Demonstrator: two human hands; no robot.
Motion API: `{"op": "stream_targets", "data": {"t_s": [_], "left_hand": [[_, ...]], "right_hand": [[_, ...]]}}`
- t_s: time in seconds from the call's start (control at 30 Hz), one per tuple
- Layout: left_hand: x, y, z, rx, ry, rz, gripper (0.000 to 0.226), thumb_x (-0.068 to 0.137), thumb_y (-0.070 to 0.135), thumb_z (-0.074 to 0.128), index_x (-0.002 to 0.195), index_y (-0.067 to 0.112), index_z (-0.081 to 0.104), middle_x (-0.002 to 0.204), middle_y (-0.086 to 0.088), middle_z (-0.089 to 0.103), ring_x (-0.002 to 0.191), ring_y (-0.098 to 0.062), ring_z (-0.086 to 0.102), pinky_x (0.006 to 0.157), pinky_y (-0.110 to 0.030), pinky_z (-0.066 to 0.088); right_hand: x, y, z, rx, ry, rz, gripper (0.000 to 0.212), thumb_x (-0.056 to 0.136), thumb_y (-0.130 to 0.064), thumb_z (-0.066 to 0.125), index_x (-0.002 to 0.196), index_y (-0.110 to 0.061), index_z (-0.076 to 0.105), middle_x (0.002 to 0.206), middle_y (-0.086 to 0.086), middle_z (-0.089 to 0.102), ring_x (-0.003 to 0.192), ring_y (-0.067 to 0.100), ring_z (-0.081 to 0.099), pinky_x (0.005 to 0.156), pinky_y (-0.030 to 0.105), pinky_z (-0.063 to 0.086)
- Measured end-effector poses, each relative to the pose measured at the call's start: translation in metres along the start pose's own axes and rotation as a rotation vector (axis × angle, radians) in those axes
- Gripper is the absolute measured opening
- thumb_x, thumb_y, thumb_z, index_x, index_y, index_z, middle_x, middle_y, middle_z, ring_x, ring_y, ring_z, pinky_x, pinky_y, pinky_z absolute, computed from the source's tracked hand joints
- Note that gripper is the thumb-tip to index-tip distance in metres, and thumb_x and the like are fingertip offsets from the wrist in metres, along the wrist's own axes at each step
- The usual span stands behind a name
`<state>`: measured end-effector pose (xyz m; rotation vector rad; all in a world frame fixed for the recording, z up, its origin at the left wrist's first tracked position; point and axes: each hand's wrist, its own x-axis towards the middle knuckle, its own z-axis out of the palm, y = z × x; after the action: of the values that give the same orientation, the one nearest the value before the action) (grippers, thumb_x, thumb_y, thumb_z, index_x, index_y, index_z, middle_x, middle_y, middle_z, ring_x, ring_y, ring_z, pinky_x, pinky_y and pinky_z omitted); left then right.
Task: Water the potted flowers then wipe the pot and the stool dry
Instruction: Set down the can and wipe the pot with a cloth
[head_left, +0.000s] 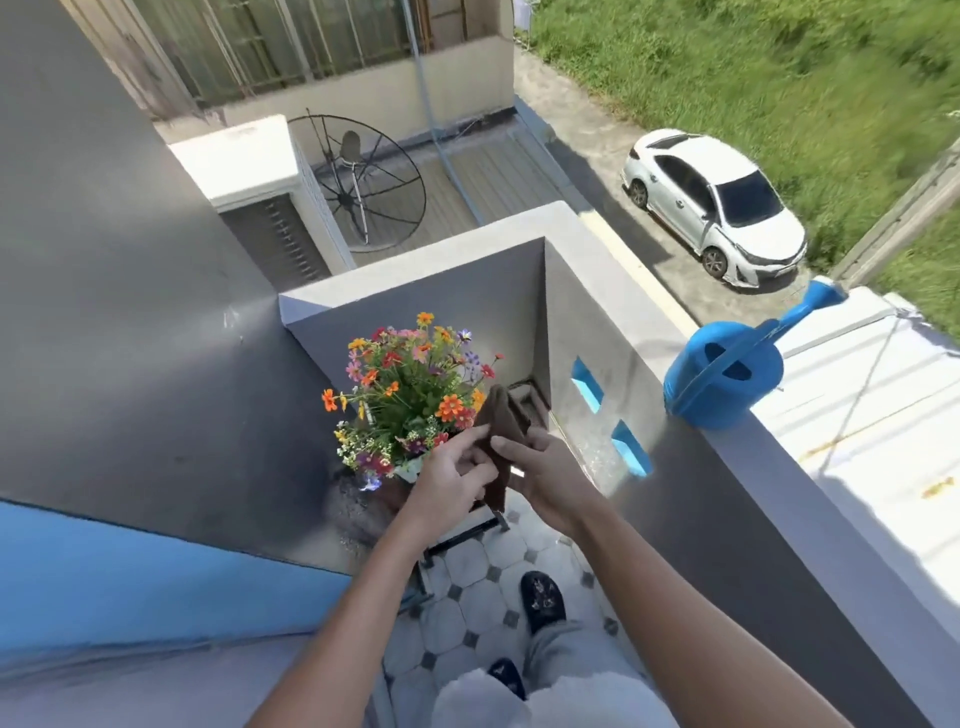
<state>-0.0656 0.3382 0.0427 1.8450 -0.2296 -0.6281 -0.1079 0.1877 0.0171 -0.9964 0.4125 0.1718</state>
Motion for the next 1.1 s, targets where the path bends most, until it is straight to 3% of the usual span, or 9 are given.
{"op": "stream_targets", "data": {"t_s": [0.13,0.2,0.3,0.4,0.47,0.53,0.7,0.83,1.1], "left_hand": [[0.025,-0.029,0.014,-0.134,0.173,-0.239,0.011,0.090,0.016,0.056,0.096,0.016,0.065,0.070,-0.006,0.056,0.048,-0.015,0.044,0.045,-0.028,0.034],[0.043,-0.044,0.022,-0.180,0.222,-0.421,0.014,0.089,0.022,0.054,0.083,0.012,0.063,0.067,-0.003,0.053,0.046,-0.014,0.041,0.047,-0.028,0.030],[0.071,-0.060,0.032,-0.297,0.270,-0.626,0.015,0.091,0.021,0.051,0.088,0.011,0.062,0.066,0.001,0.054,0.045,-0.011,0.040,0.043,-0.021,0.027],[0.103,-0.070,0.041,-0.494,0.354,-0.752,0.020,0.096,0.032,0.047,0.091,0.015,0.057,0.067,0.000,0.053,0.044,-0.010,0.036,0.038,-0.018,0.025],[0.122,-0.073,0.043,-0.670,0.416,-0.776,0.028,0.099,0.039,0.040,0.087,0.018,0.054,0.066,0.000,0.048,0.048,-0.011,0.032,0.039,-0.019,0.024],[0.139,-0.077,0.045,-0.764,0.486,-0.796,0.034,0.101,0.040,0.033,0.080,0.019,0.050,0.065,0.001,0.042,0.051,-0.011,0.031,0.040,-0.021,0.025],[0.165,-0.091,0.044,-0.804,0.619,-0.826,0.026,0.095,0.015,0.037,0.073,0.019,0.049,0.066,0.002,0.042,0.051,-0.009,0.024,0.039,-0.013,0.023],[0.168,-0.099,0.045,-0.799,0.663,-0.853,0.033,0.100,0.021,0.034,0.072,0.018,0.051,0.059,0.003,0.036,0.051,-0.010,0.023,0.050,-0.019,0.024],[0.162,-0.086,0.007,-0.701,0.738,-0.762,0.029,0.097,0.009,0.038,0.073,0.016,0.052,0.066,-0.003,0.048,0.037,-0.005,0.038,0.039,-0.016,0.024]], "right_hand": [[0.020,0.012,-0.017,-0.122,0.267,0.065,0.023,0.088,-0.016,0.073,0.102,0.002,0.073,0.098,0.022,0.075,0.092,0.037,0.072,0.087,0.046,0.059],[0.031,0.012,-0.028,-0.150,0.373,0.074,0.023,0.088,-0.021,0.074,0.099,-0.001,0.074,0.096,0.019,0.076,0.088,0.030,0.074,0.081,0.042,0.061],[0.042,0.005,-0.041,-0.203,0.440,0.080,0.020,0.090,-0.031,0.072,0.089,-0.011,0.073,0.092,0.015,0.075,0.076,0.022,0.074,0.065,0.036,0.063],[0.062,-0.001,-0.055,-0.225,0.468,0.102,0.023,0.095,-0.041,0.062,0.084,-0.023,0.068,0.092,0.007,0.072,0.083,0.025,0.071,0.058,0.035,0.061],[0.076,-0.004,-0.062,-0.204,0.482,0.125,0.027,0.097,-0.046,0.057,0.086,-0.023,0.067,0.093,0.006,0.072,0.088,0.026,0.071,0.055,0.031,0.058],[0.091,-0.004,-0.068,-0.174,0.468,0.154,0.030,0.097,-0.047,0.056,0.090,-0.020,0.068,0.097,0.006,0.073,0.092,0.024,0.071,0.072,0.036,0.061],[0.124,-0.003,-0.080,-0.203,0.359,0.190,0.019,0.096,-0.031,0.064,0.099,-0.015,0.073,0.103,0.012,0.076,0.100,0.029,0.071,0.091,0.048,0.058],[0.143,-0.008,-0.077,-0.171,0.266,0.218,0.015,0.096,-0.011,0.060,0.105,-0.014,0.072,0.103,0.009,0.075,0.096,0.023,0.070,0.082,0.034,0.058],[0.168,-0.019,-0.066,-0.249,0.229,0.200,0.022,0.098,-0.011,0.055,0.098,-0.024,0.072,0.091,-0.004,0.075,0.084,0.009,0.070,0.080,0.031,0.056]]}}
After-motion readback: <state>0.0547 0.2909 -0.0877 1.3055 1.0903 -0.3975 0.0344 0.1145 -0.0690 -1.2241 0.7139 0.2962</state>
